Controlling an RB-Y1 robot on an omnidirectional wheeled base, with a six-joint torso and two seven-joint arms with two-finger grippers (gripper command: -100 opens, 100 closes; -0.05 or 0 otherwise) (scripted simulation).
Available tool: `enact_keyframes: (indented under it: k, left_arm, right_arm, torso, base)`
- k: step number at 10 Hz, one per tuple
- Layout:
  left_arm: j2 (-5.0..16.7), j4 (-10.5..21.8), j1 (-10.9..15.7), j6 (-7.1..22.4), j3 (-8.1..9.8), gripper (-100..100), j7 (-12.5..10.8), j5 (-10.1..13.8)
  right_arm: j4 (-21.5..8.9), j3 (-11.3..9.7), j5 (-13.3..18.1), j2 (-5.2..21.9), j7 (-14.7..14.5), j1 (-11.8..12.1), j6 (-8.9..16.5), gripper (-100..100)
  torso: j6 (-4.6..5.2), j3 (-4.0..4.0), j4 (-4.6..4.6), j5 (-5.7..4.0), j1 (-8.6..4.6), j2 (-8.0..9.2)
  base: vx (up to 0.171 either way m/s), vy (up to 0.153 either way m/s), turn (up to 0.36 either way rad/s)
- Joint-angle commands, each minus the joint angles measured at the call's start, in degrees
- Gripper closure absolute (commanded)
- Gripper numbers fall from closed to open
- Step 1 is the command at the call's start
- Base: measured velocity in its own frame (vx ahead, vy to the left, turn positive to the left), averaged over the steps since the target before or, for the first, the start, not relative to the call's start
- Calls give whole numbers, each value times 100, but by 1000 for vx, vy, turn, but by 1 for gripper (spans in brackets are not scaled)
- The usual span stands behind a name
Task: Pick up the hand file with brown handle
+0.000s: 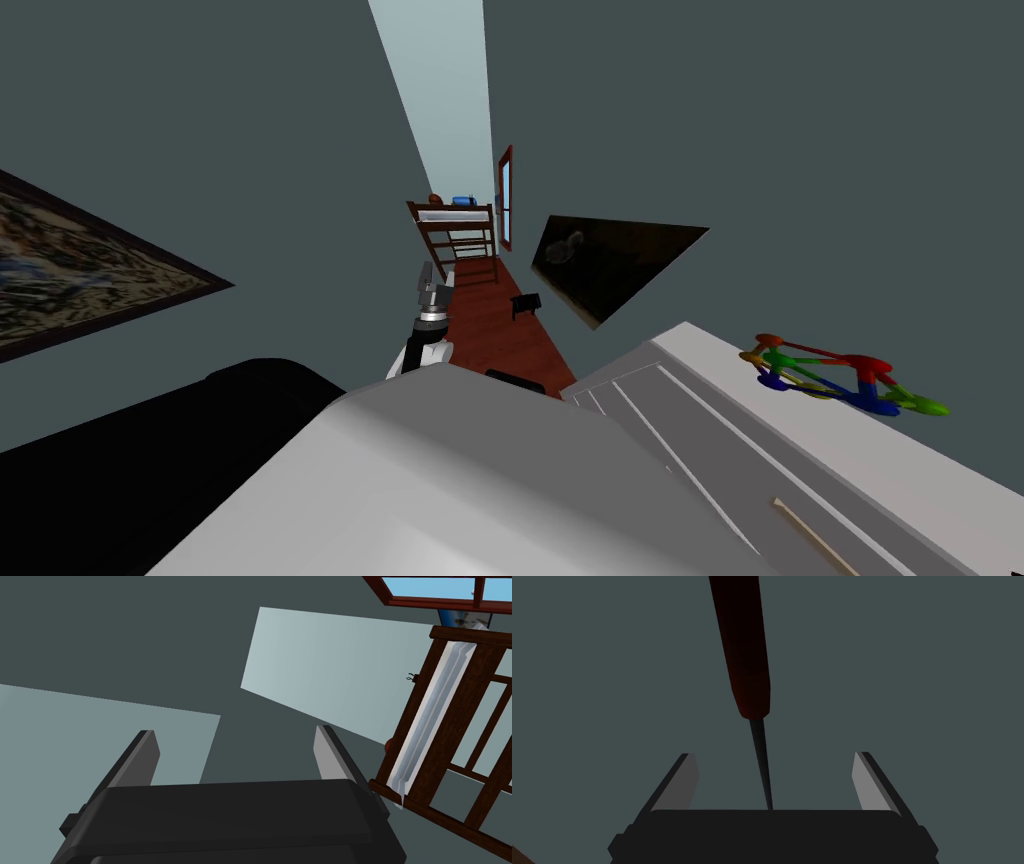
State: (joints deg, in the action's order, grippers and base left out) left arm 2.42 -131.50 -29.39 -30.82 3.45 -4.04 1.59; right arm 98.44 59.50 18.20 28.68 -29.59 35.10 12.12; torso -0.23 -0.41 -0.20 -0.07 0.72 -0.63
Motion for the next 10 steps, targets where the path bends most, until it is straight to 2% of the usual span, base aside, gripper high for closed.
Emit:
enact_keyframes:
  k: [1,3,4,5,7,9,10]
  left_arm:
    - [0,0,0,0,0,0,0,0]
    - [0,0,1,0,0,0,0,0]
    - [0,0,1,0,0,0,0,0]
    - [1,0,1,0,1,0,0,0]
    - [3,0,2,0,3,0,0,0]
    - [4,1,2,1,3,0,0,0]
    - [4,1,2,1,3,0,0,0]
  right_arm:
    - [17,-183,-107,-120,-80,119,-22,-100]
    - [-105,-315,-180,-128,-96,271,-64,-100]
    - [-151,-333,-180,-113,-81,342,-69,-100]
    - [-188,-249,-137,51,21,478,73,-100]
    - [-135,-103,-105,245,127,474,271,-100]
    - [-79,23,-87,411,215,443,440,-100]
    - [-61,62,-82,461,241,431,490,-100]
  torso:
    - [0,0,0,0,0,0]
    - [-4,-1,-2,0,4,1]
    - [-4,2,0,-3,-16,5]
    - [-4,2,0,-9,-43,6]
    - [-5,22,7,-28,-134,41]
    - [-6,28,10,-40,-178,50]
    - [-5,29,11,-39,-162,52]
  base:
    - [85,203,-7]
    - [35,166,28]
    - [34,64,41]
    - [-21,-72,101]
    - [-80,-196,77]
    - [-89,-236,55]
    - [-61,-121,25]
